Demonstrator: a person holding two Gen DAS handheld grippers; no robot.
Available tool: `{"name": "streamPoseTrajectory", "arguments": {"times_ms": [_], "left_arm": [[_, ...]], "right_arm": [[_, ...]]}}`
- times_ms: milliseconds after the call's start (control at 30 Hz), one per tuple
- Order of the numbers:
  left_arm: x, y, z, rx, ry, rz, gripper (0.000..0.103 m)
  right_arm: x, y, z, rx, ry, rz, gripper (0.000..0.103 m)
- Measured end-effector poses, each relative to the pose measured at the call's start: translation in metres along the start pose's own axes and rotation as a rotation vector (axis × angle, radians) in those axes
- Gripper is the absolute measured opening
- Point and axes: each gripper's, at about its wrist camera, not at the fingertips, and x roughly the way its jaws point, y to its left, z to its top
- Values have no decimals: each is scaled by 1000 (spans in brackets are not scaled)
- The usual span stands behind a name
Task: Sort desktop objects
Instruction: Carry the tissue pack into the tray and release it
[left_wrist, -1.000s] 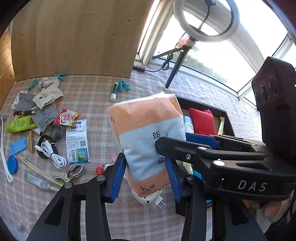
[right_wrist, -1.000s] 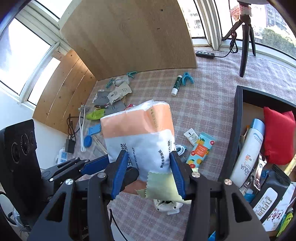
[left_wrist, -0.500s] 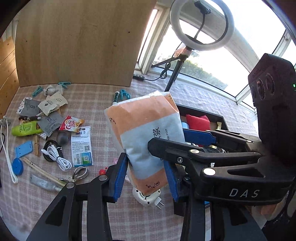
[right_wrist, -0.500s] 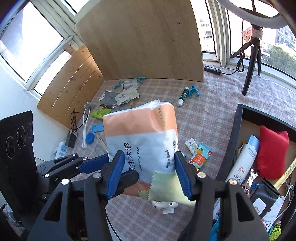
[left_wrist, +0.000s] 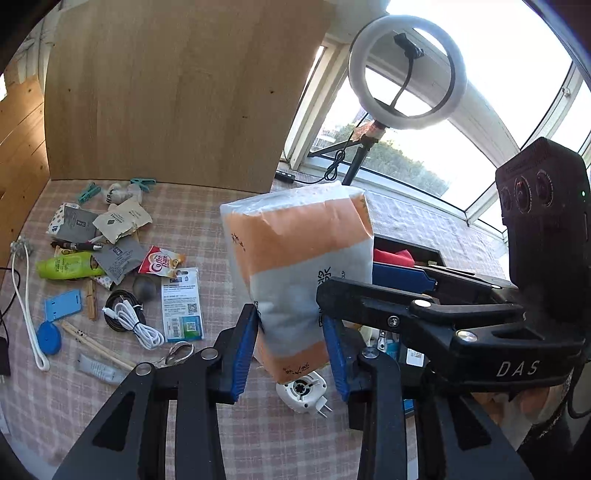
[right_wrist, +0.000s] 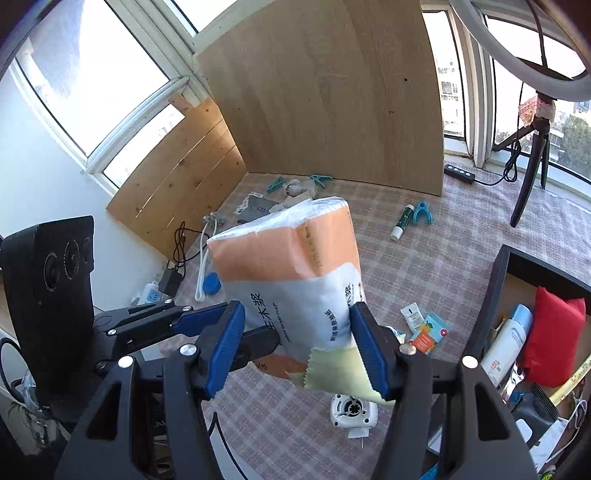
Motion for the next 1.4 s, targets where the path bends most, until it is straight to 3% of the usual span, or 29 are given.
{"name": "streamPoseTrajectory", "arguments": {"times_ms": [167,233,333,433,633,867,1200,1400], "left_arm": [[-10,-18,0,72,-51,27,33],[-4,-19,4,61,-27,11,34],[-2,-29,4,104,-49,24,35],[12,-34,8,69,19,-10,35],[27,-71,8,125,45,-50,35],[67,-149,12,214,116,-151,35],[137,-274,-5,338,240,-293,34],[154,-299,-10,355,263,-269,33]], "right_arm": [[-9,7,-1,-19,-41,-30,57],[-19,8,-3,-34,-90,-33,57],[-25,2,-3,-3,-84,-39,57],[-30,-5,-4,4,-82,-61,55],[-48,-34,-14,76,-92,-96,55],[-94,-87,-39,163,-94,-179,55],[-180,-195,-90,363,-88,-344,55],[-204,-235,-115,440,-84,-411,55]]}}
